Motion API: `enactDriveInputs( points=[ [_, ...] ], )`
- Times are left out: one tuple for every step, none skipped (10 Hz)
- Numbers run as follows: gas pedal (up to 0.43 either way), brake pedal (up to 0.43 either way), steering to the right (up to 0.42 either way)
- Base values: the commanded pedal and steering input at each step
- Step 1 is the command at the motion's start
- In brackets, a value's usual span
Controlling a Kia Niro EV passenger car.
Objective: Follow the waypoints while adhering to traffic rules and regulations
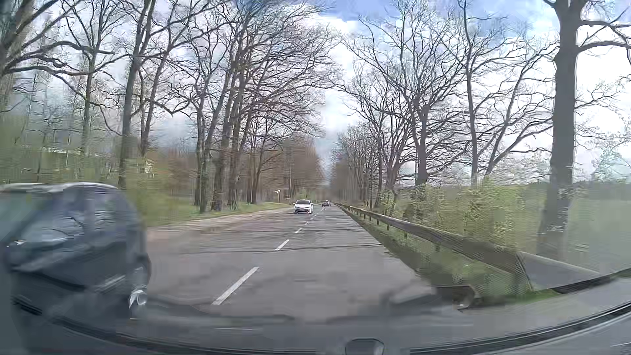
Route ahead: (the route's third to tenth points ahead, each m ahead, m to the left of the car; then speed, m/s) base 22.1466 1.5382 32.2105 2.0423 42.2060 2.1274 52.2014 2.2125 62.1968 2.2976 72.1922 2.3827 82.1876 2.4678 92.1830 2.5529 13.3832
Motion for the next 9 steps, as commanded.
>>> enactDriveInputs(
  points=[
    [0.11, 0.0, 0.002],
    [0.098, 0.0, 0.002],
    [0.079, 0.0, 0.001],
    [0.067, 0.0, 0.0],
    [0.067, 0.0, 0.0],
    [0.047, 0.0, -0.001],
    [0.047, 0.0, -0.002],
    [0.039, 0.0, -0.002],
    [0.039, 0.0, -0.002]
  ],
)
